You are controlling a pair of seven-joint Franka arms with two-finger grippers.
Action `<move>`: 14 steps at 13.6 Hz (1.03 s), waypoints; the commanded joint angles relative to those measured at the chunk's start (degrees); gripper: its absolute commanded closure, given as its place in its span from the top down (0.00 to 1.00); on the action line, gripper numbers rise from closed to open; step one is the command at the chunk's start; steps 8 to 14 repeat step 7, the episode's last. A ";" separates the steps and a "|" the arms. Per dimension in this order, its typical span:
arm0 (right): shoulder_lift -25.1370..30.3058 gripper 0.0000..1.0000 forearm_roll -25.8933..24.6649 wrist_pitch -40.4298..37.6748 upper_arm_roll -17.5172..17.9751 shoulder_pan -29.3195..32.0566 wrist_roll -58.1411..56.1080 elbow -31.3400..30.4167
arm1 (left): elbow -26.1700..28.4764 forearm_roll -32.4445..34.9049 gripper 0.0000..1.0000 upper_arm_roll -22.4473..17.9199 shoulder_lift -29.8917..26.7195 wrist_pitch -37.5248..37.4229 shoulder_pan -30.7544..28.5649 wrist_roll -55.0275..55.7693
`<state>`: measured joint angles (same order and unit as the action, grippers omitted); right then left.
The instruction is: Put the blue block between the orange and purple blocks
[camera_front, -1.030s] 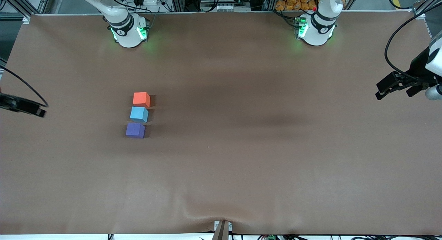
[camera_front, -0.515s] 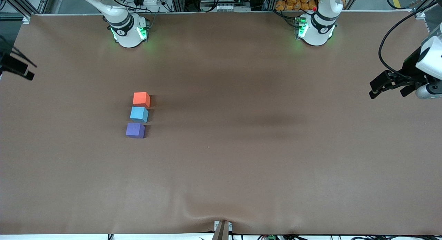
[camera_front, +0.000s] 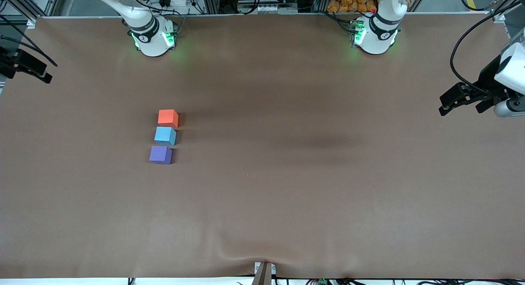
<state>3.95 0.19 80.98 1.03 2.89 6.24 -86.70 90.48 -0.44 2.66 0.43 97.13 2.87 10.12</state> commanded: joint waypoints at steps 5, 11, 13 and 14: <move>0.18 1.00 -1.07 0.93 -0.07 -0.34 -0.44 0.92 | -1.10 0.08 1.00 -0.02 -0.25 -3.26 -0.67 -0.37; 0.09 1.00 -0.89 0.93 -0.07 -0.25 -0.44 0.92 | -1.27 0.08 1.00 0.07 -0.34 -3.26 -0.67 -0.36; 0.09 1.00 -0.89 0.93 -0.07 -0.25 -0.44 0.92 | -1.27 0.08 1.00 0.07 -0.34 -3.26 -0.67 -0.36; 0.09 1.00 -0.89 0.93 -0.07 -0.25 -0.44 0.92 | -1.27 0.08 1.00 0.07 -0.34 -3.26 -0.67 -0.36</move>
